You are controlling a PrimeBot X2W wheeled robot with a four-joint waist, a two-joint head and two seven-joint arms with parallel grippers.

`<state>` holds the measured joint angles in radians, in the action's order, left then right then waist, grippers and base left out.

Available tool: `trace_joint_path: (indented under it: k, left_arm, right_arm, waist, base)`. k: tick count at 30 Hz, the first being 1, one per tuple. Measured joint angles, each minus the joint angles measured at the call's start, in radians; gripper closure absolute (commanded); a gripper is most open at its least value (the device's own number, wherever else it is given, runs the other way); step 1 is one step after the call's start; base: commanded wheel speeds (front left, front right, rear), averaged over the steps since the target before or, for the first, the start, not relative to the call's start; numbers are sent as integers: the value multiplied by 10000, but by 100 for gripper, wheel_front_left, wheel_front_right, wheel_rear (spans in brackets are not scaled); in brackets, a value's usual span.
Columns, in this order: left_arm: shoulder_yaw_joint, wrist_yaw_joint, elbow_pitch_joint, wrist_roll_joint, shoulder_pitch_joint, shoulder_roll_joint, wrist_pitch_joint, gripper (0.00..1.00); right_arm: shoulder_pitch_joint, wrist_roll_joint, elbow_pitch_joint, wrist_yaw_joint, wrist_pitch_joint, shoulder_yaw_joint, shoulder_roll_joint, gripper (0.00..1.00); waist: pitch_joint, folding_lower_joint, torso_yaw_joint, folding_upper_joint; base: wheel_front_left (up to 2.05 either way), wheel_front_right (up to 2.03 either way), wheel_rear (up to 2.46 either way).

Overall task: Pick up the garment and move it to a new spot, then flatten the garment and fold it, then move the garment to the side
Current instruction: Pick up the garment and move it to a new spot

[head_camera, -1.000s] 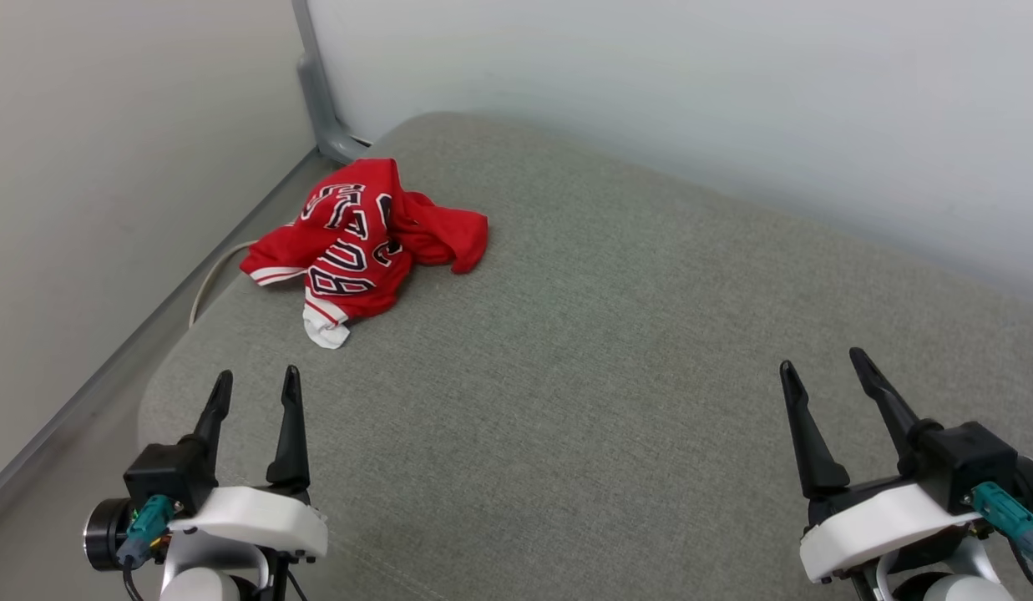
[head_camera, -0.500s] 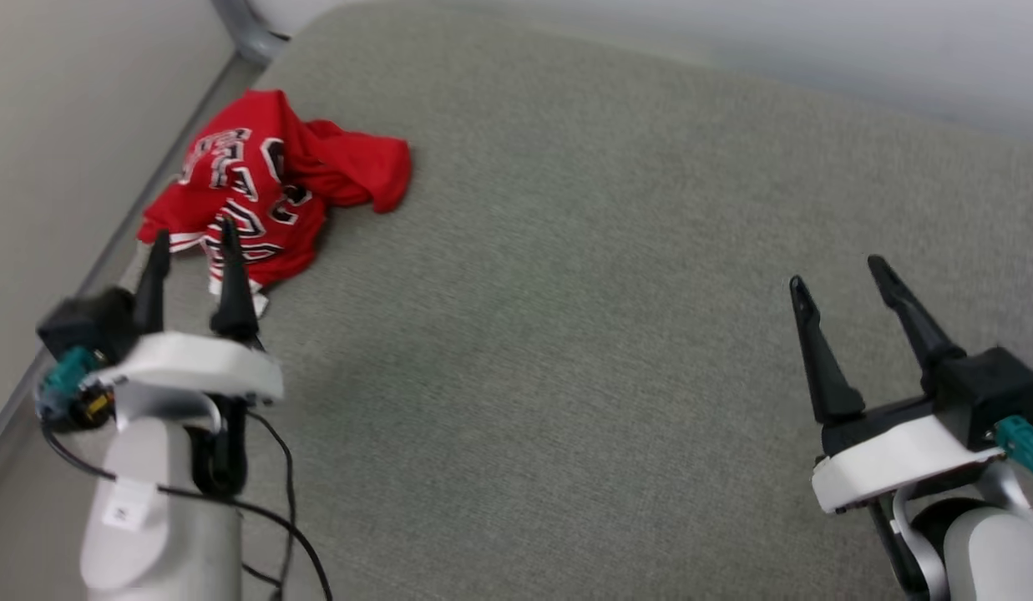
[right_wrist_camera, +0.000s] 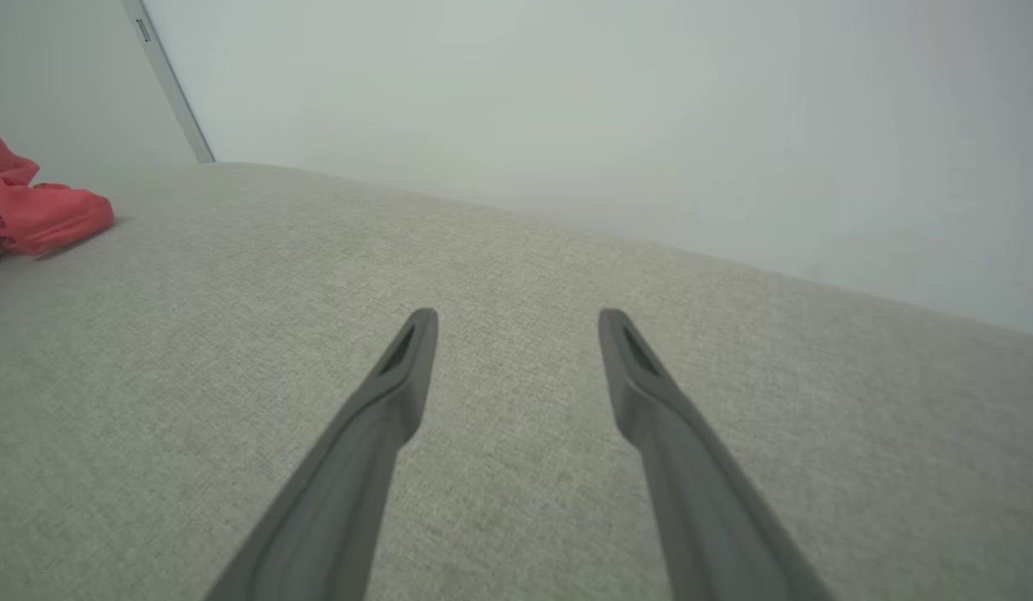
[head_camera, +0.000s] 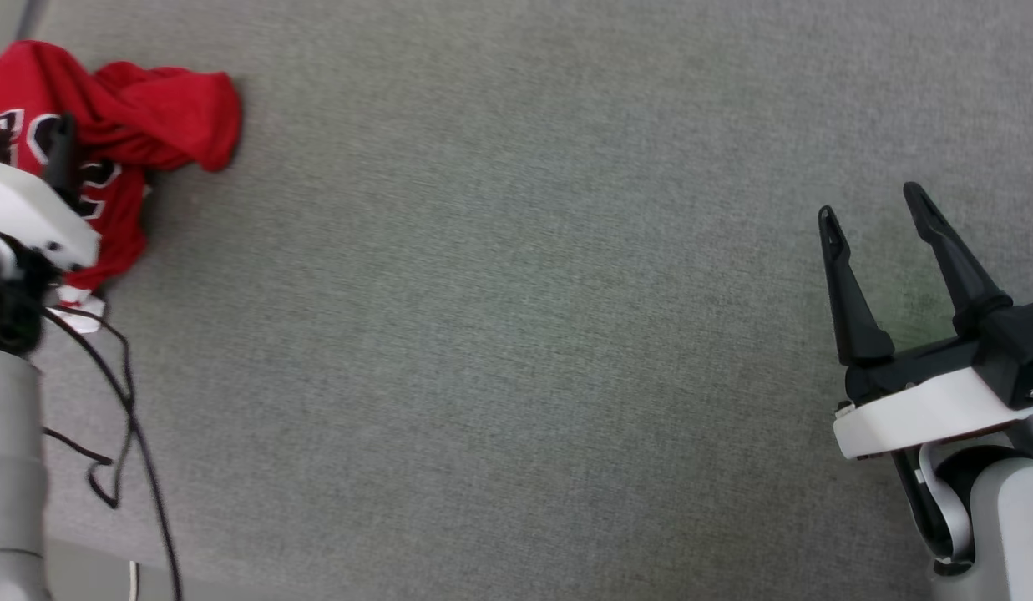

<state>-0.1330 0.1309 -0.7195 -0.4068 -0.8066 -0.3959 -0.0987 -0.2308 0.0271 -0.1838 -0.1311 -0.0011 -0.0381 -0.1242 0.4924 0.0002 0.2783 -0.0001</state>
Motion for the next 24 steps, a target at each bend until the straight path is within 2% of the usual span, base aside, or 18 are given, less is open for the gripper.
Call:
trace_joint_path:
  k: [6, 12, 16, 17, 18, 24]
  left_arm:
    - [426, 0, -426, -510, -591, -1009, -2163, 0]
    - [451, -36, -1064, -1012, -790, -1325, -3808, 0]
    - [403, -213, -1277, -1191, -902, -1407, -4424, 0]
    - [416, -226, -1283, -1185, -901, -1413, -4428, 53]
    - [416, -226, -1315, -1220, -901, -1402, -4445, 100]
    - [535, -251, -1273, -1055, -658, -1373, -3498, 100]
  right_arm:
    - [-268, 73, -13, 0, -69, -52, -128, 0]
    - [-505, 104, -52, 0, -71, -94, -313, 0]
    - [-527, 142, -61, 0, -71, -81, -355, 0]
    - [-527, 150, -63, 0, -71, -77, -357, 0]
    - [-528, 150, -61, 0, -65, -69, -357, 0]
    - [-525, 174, 25, 0, -77, -48, -332, 0]
  waist:
    - [740, 0, -432, 0]
    - [1283, -1, -674, 1]
    - [1377, -2, -745, 1]
    - [1367, -2, -748, 1]
    - [1342, -1, -748, 1]
    - [984, -1, -686, 0]
  base:
    - [0, 0, 0]
    - [0, 0, 0]
    - [0, 0, 0]
    - [0, 0, 0]
    - [0, 0, 0]
    - [0, 0, 0]
